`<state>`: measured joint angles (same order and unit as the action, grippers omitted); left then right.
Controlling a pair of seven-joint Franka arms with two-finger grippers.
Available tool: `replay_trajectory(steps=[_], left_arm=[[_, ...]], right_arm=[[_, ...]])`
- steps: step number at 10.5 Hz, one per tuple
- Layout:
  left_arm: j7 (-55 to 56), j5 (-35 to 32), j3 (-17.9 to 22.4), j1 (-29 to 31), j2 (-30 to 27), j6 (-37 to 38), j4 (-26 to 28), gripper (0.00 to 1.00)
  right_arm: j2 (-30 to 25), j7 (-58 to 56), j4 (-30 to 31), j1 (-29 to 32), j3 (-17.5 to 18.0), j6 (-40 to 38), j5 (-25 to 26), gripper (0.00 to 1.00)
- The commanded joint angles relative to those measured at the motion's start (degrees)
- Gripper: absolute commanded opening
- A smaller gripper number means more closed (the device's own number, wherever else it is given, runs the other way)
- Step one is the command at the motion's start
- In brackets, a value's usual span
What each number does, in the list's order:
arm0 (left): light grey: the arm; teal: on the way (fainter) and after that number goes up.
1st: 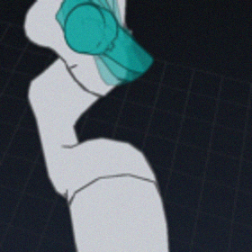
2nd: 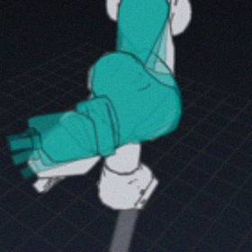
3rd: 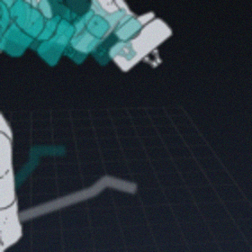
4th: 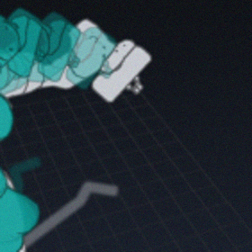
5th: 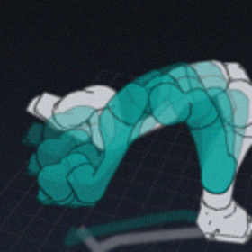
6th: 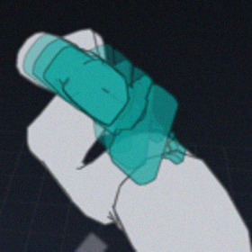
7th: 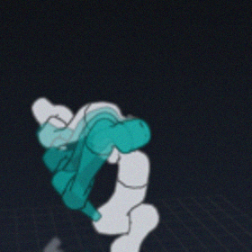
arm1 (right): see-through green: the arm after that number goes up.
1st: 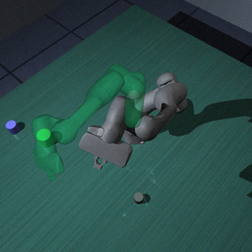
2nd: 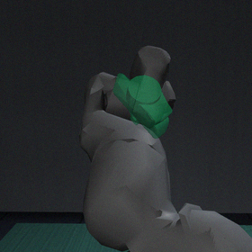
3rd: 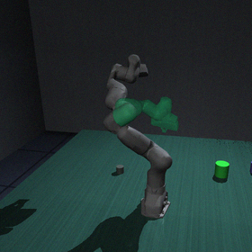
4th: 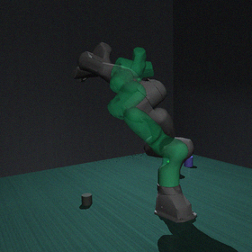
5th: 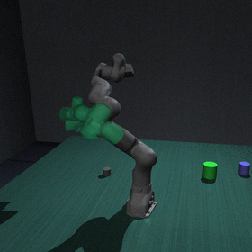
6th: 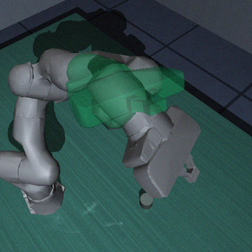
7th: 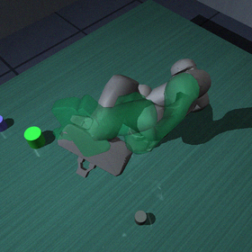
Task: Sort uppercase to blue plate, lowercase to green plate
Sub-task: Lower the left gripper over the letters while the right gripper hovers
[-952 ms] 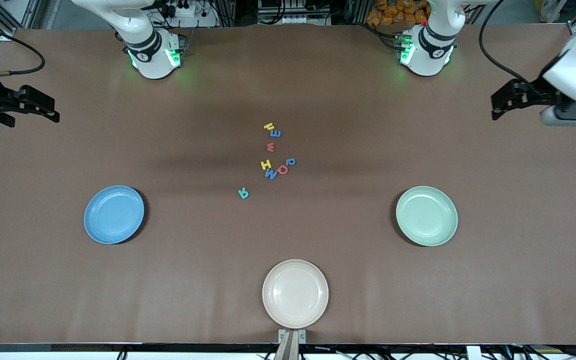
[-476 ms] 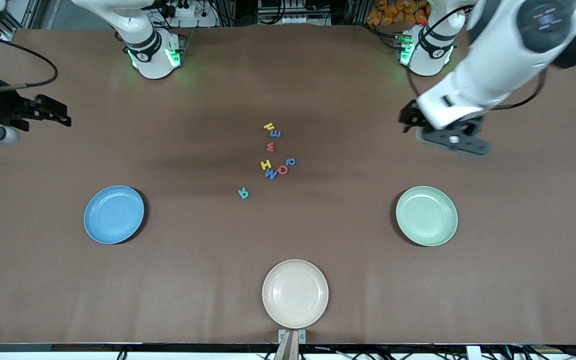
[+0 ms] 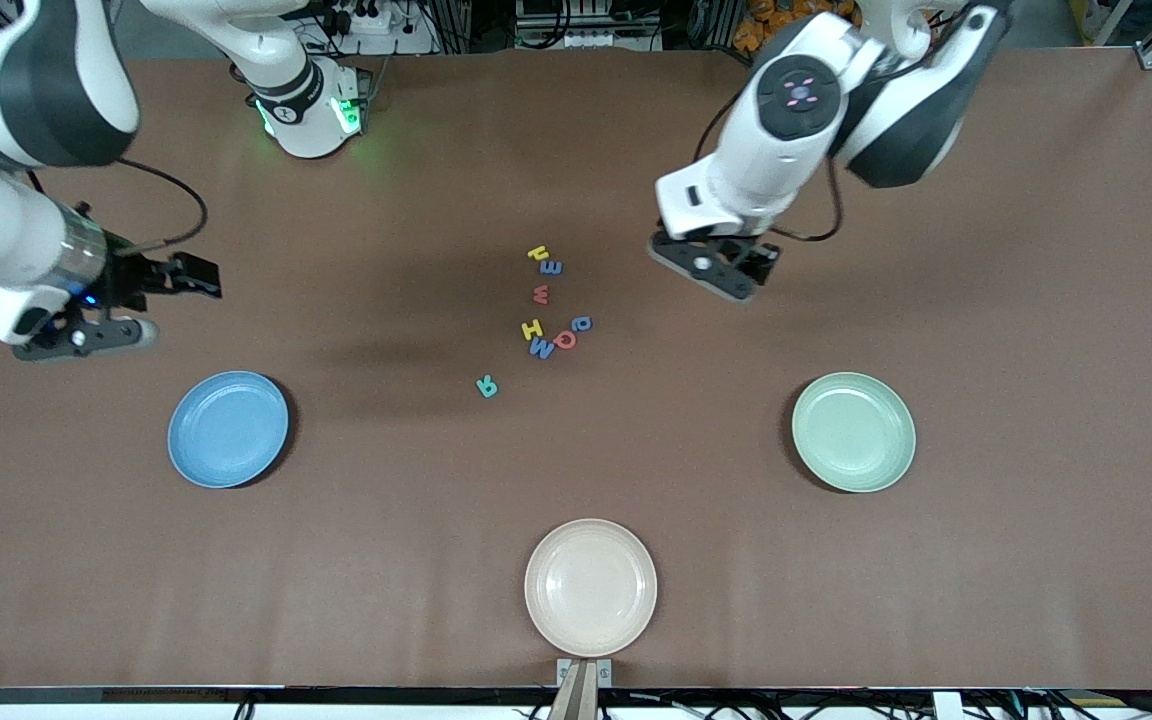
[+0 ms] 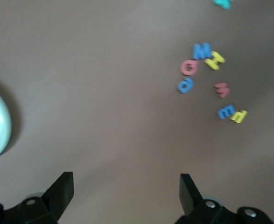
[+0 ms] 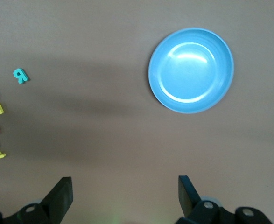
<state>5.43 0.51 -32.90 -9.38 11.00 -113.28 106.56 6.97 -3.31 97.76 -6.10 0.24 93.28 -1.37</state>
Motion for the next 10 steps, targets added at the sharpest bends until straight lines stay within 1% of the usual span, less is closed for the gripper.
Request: replay_trajectory(steps=[1,2,3,4,5,6,8,9,10], left_arm=[[-2.1,-7.0,-1.0,-4.9,5.9,-4.6,-0.7,1.00],[-2.4,-10.2,-2.3,-5.7,8.1,-6.9,-0.7,1.00],[-3.3,-11.7,-2.3,-7.0,10.4,-9.1,-0.7,1.00],[-3.7,-12.5,-2.3,-7.9,12.3,-12.1,-0.7,0.95],[-3.8,-12.7,-2.3,-8.8,13.8,-13.9,-0.7,0.86],[-3.8,-12.7,-2.3,-9.2,15.0,-15.7,-0.7,0.86],[-3.8,-12.7,-2.3,-9.7,16.9,-18.5,-1.3,0.87],[-3.8,-12.7,-2.1,-10.2,17.6,-19.9,-1.3,0.88],[-3.8,-14.4,-2.1,-10.4,18.4,-20.2,-1.3,0.88]], right_arm=[[0.6,3.0,-2.8,-2.3,-0.2,-2.4,-0.6,1.00],[0.8,3.0,-3.2,-3.1,-0.2,-2.1,-0.7,1.00],[2.0,3.0,-3.5,-3.2,-0.2,-0.7,-0.7,1.00],[3.5,3.0,-4.2,-3.6,-0.2,1.2,-0.5,1.00],[5.9,2.9,-5.2,-3.5,-0.2,2.6,0.2,1.00],[9.0,2.8,-7.1,-2.7,-0.3,4.2,0.3,1.00],[12.9,2.2,-11.3,-2.0,-0.4,4.5,0.4,1.00],[14.5,2.2,-11.5,-1.7,-0.5,4.8,0.6,1.00],[15.8,2.1,-11.5,-0.7,-0.5,6.9,0.6,1.00]])
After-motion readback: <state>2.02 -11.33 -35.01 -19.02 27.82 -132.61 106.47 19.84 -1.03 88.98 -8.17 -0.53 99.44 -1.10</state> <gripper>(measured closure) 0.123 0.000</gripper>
